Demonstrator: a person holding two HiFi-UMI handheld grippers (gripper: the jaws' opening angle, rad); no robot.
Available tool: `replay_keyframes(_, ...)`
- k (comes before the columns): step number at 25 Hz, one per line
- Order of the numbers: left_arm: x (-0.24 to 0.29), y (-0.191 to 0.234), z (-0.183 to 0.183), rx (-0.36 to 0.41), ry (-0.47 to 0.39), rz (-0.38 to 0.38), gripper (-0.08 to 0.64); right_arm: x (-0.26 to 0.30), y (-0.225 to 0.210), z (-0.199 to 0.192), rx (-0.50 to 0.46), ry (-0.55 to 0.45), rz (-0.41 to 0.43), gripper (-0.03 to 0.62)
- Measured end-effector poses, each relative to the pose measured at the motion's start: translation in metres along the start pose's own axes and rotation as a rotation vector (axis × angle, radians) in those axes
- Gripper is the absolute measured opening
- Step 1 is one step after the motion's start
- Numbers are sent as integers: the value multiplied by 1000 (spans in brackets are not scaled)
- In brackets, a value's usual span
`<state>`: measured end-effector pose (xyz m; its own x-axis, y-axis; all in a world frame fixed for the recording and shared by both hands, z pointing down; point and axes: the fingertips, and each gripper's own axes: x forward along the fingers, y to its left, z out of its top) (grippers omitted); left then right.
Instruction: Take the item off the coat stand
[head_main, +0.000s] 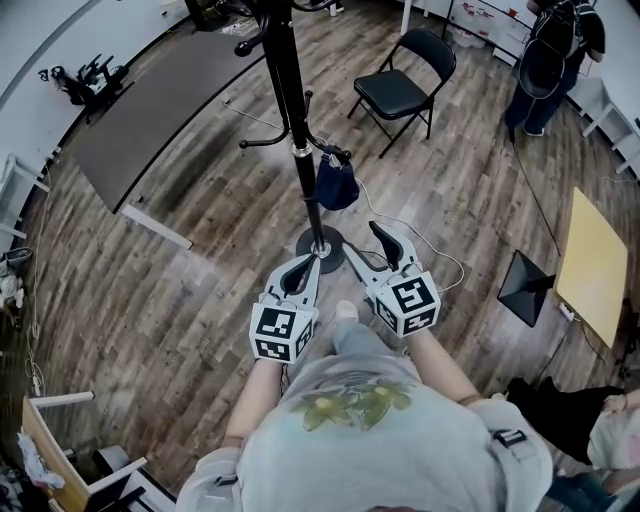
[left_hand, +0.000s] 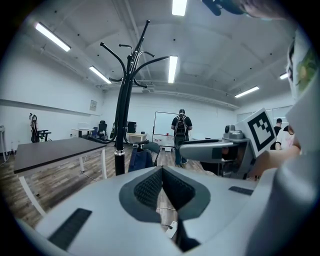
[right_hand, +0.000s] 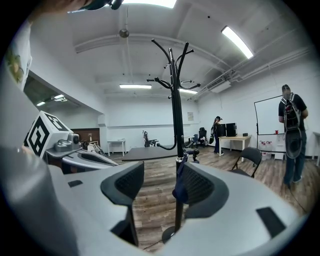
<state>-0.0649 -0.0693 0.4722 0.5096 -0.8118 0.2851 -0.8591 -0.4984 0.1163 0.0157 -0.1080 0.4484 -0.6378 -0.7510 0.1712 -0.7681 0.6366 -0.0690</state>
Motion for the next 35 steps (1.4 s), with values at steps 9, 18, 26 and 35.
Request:
replay_keyframes(9,20,15,2,-12,7,-5,15,24,-17,-4,24,27,-8,245)
replay_keyframes(18,39,27,-1,-19,15,-7,15,45,-33,-13,39,44,-12,245)
replay_keyframes(26,49,43,4,-31,29,-3,15,67,-45,-14,46,67,-26,245)
replay_keyframes(35,59,54,8,-36,28,3,15,88,-60,-18,62,77,-61,245)
